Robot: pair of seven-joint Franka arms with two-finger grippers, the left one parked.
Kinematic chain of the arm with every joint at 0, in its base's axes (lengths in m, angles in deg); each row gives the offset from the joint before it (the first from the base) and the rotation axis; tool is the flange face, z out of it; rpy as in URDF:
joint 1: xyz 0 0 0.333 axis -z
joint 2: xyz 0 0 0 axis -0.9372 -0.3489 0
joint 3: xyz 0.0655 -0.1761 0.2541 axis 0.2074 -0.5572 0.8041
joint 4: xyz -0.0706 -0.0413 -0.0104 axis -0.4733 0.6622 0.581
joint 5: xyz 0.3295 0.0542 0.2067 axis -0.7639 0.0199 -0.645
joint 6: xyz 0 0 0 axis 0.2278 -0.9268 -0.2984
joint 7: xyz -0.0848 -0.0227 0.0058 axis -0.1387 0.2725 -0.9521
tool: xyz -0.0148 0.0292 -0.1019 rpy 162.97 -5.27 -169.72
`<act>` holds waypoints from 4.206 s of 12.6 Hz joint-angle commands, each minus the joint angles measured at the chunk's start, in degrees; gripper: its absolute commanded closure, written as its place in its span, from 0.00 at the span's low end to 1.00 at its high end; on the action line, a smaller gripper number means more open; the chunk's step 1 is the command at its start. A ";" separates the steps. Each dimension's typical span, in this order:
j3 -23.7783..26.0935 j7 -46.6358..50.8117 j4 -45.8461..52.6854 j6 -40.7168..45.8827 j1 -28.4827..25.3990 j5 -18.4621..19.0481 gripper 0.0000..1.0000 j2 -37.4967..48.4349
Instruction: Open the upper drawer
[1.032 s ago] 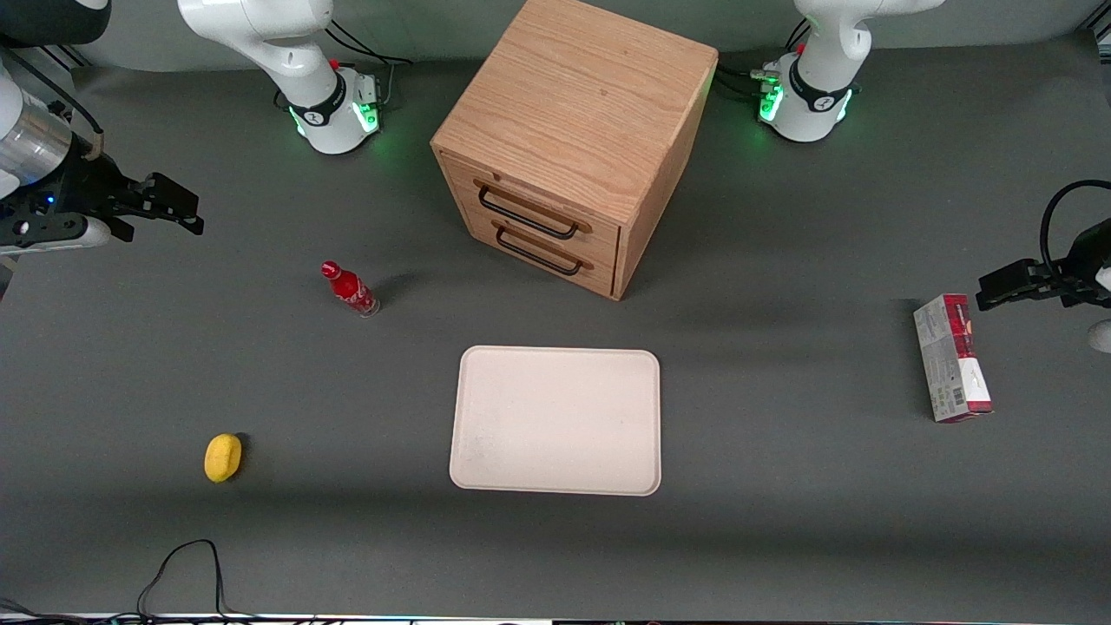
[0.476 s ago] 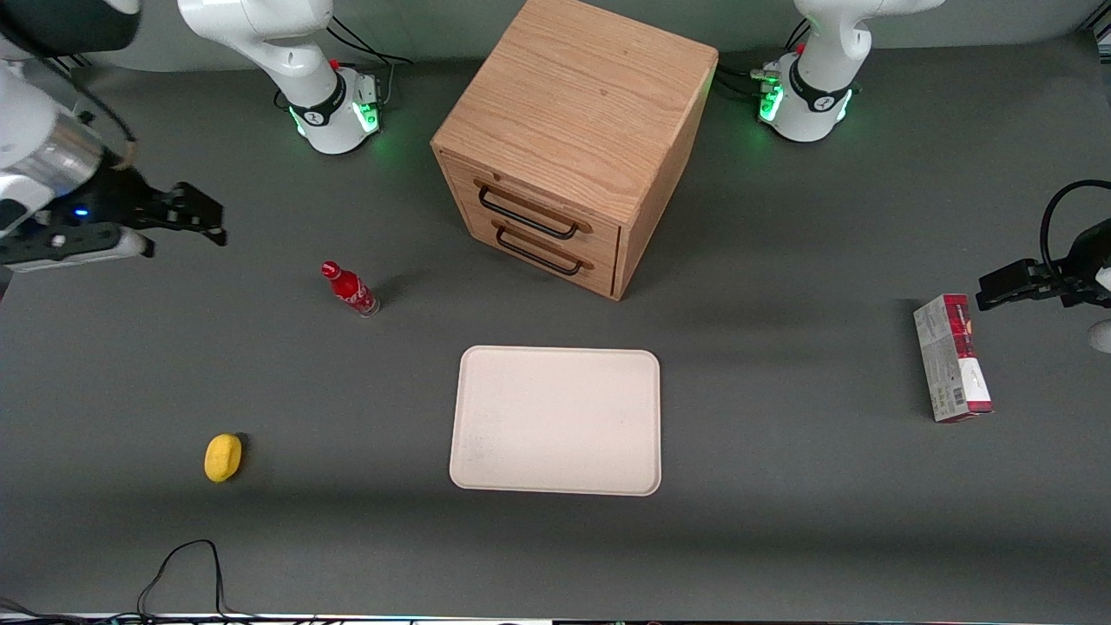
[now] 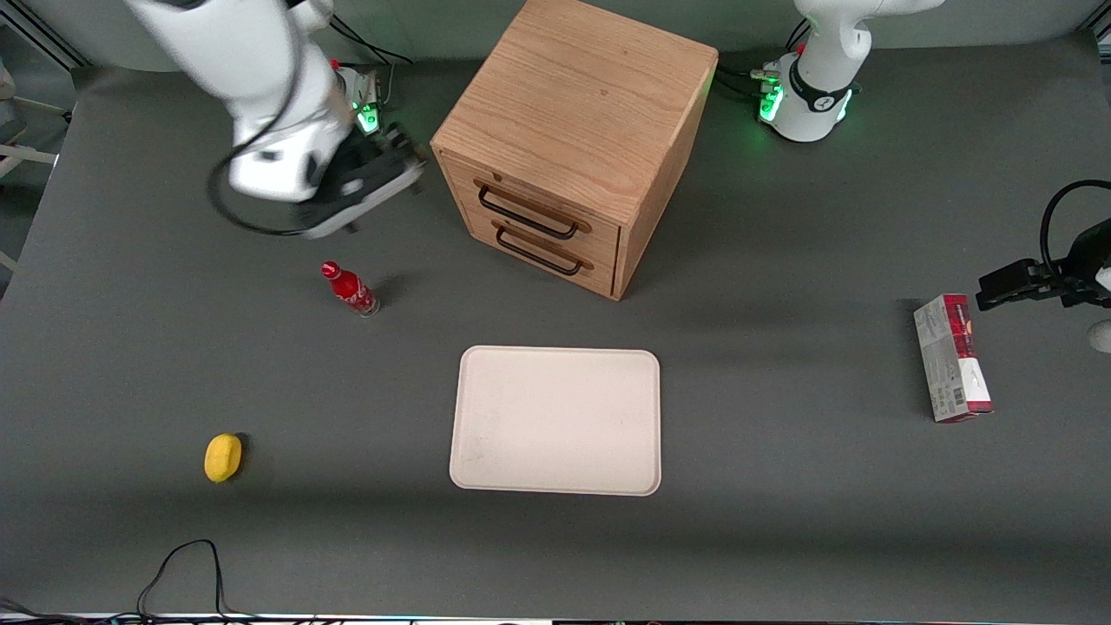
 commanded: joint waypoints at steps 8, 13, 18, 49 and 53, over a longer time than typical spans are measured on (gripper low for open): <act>8.72 -11.43 3.96 -0.69 0.18 -1.00 0.00 -20.32; 8.81 -11.78 1.95 -6.13 -0.52 -0.83 0.00 -24.47; 8.72 -11.78 0.53 -9.13 -0.87 0.49 0.00 -25.44; -17.00 4.32 9.46 5.54 1.32 4.37 0.00 -8.69; -27.20 7.82 -14.43 -1.81 1.24 0.84 0.00 11.95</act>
